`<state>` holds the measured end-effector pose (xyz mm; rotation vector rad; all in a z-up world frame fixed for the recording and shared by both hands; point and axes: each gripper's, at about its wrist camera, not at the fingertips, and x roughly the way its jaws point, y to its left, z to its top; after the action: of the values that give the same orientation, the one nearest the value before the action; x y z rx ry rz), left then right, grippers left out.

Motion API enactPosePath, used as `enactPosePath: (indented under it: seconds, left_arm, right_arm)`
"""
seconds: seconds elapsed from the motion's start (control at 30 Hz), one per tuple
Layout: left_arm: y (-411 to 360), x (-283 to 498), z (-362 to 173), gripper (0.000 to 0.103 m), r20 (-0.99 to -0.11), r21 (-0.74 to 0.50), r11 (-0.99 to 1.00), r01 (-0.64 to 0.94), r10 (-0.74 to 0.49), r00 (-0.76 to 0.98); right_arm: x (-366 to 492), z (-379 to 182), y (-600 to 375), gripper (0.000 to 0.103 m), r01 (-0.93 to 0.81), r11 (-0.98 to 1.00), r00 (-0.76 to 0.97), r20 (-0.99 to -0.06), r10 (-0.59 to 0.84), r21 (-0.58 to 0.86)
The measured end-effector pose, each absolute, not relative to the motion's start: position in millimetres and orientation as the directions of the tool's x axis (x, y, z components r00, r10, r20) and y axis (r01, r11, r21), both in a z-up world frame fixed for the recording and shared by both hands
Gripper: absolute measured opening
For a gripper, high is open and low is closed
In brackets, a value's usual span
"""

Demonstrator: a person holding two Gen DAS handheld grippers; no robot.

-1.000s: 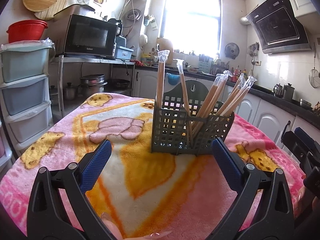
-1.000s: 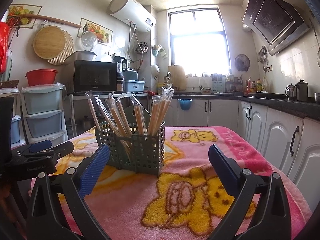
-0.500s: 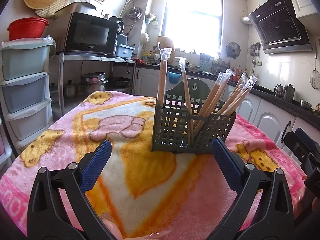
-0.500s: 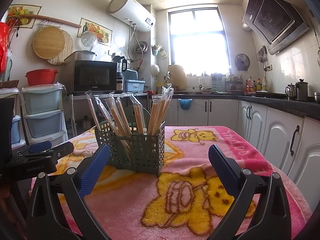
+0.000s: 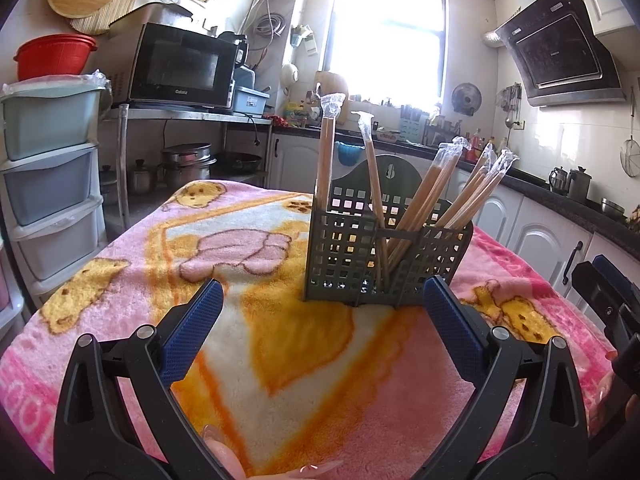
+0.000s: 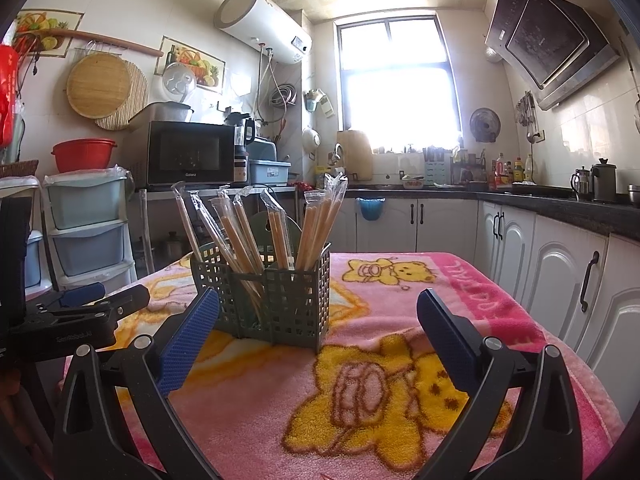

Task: Organize utensils

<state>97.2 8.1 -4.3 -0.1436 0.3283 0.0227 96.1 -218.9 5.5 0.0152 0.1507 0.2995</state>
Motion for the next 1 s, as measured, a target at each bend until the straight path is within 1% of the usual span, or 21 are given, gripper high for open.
enactPosePath:
  seconds: [0.8, 1.0]
  left_arm:
    - [8.9, 96.0, -3.6, 0.093, -0.324, -0.13, 0.991, -0.043, -0.001, 0.946]
    - [9.4, 97.9, -4.2, 0.093, -0.339, -0.116, 0.992, -0.055, 0.012, 0.941]
  right_arm:
    - [96.5, 4.8, -219.3, 0.097, -0.285, 0.958, 0.946, -0.152, 0.287, 0.039]
    - [96.0, 3.7, -221.7, 0.097, -0.278, 0.959, 0.947, -0.151, 0.282, 0.044]
